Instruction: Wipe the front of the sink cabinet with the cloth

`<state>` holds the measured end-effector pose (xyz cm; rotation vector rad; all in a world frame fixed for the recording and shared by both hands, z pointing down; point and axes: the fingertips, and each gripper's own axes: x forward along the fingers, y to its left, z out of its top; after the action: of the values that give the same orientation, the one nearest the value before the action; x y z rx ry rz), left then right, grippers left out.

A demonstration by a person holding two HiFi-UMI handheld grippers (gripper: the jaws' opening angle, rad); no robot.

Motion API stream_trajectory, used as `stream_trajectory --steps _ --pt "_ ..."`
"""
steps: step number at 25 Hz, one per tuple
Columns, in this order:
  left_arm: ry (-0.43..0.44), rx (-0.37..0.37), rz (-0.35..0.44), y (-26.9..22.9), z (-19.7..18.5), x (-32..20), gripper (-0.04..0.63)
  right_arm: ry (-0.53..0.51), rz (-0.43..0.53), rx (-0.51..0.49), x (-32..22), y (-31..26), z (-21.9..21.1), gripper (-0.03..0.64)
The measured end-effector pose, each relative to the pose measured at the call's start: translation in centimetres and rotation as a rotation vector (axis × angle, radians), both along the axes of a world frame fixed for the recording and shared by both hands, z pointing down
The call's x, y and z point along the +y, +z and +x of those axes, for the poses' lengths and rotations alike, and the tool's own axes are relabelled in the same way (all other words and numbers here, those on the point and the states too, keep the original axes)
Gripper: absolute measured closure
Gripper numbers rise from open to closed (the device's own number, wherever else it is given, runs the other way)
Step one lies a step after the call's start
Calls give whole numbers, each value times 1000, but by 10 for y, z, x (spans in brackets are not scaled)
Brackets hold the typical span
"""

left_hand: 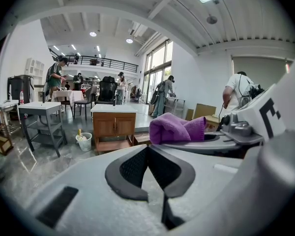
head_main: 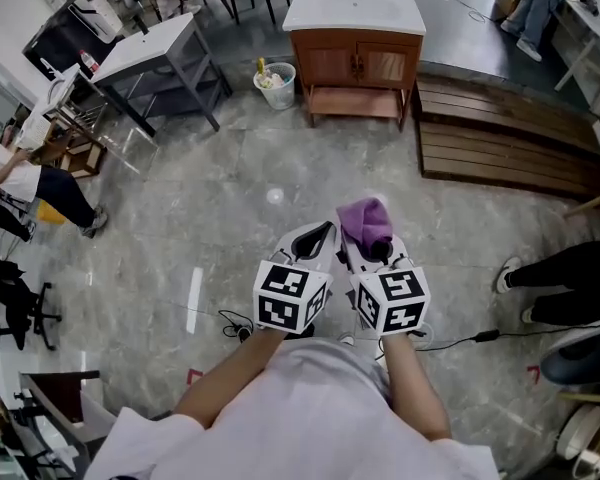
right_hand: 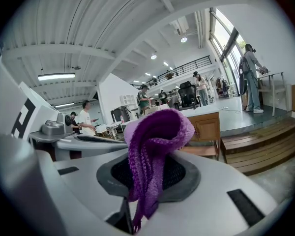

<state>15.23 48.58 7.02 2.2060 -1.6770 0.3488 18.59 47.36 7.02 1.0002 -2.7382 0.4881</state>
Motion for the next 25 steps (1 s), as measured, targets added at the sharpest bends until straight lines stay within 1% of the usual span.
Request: stream_trajectory --steps 7,11,14,20,25 --pt "4 28 -5 12 -18 -36 588 3 -7 27 -33 12 -17 529" --pt "21 61 -13 22 -41 -72 589 16 -23 51 -65 23 -39 531" --pt "38 89 -23 24 -68 -107 589 27 -37 62 -98 25 -67 531" --pt "70 137 -67 26 -135 -171 589 23 -76 87 -156 22 -138 531" --pt "81 186 -87 24 -192 -212 589 17 -84 119 -197 20 -193 531"
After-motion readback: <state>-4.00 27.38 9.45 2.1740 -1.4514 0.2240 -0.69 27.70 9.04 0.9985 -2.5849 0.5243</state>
